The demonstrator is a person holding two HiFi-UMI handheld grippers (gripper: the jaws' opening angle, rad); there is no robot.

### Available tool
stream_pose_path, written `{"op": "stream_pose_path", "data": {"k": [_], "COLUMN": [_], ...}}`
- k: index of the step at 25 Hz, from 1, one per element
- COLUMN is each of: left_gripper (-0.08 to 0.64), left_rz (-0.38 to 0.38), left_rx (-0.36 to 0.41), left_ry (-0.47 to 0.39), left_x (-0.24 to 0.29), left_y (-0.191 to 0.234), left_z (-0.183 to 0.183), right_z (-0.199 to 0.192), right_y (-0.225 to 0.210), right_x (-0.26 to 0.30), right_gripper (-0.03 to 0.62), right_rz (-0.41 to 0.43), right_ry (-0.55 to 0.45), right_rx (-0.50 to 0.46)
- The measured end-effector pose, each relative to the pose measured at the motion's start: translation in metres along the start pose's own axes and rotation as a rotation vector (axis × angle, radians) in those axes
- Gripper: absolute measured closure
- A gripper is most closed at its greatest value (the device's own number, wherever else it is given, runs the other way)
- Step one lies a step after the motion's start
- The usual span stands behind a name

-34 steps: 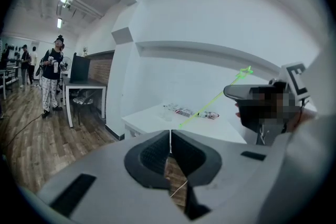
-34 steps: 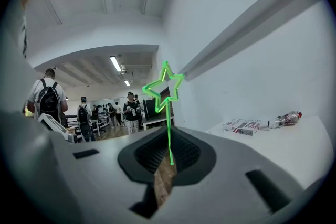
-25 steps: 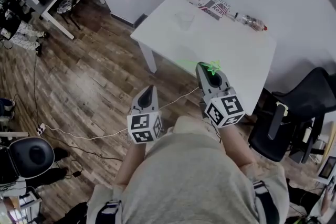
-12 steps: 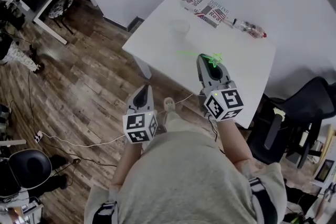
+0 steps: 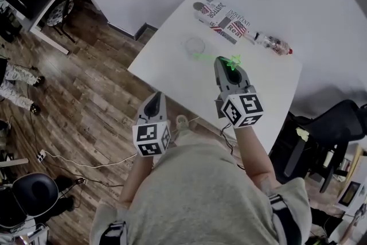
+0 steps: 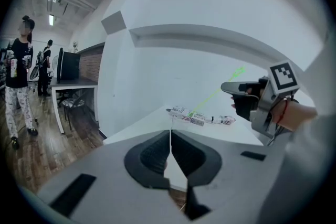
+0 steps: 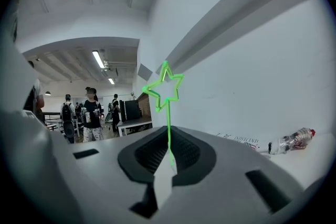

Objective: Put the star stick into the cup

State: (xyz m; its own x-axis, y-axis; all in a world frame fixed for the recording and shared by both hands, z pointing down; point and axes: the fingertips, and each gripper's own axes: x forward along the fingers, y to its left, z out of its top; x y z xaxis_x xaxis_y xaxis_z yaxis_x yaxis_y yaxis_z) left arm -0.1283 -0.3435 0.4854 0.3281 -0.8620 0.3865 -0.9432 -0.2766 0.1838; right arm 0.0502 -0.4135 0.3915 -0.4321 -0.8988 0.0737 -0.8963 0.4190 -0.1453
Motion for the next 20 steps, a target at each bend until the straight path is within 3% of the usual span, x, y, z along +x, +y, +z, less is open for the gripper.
{"op": "stream_pose_path", "data": {"k": [20], "left_gripper": [0.551], "left_rz": [-0.019], "left_rx": [-0.001], "left_ry": [0.072], "left_x": [0.091], "left_y": [0.02], "left_z": [0.015], "right_z": [-0.059], "right_y": [-0.055], "right_x": [0.101], "right_gripper": [0.578], "right_rz": [-0.02], "right_ry": [0.157], "right_rx": [0.011]}}
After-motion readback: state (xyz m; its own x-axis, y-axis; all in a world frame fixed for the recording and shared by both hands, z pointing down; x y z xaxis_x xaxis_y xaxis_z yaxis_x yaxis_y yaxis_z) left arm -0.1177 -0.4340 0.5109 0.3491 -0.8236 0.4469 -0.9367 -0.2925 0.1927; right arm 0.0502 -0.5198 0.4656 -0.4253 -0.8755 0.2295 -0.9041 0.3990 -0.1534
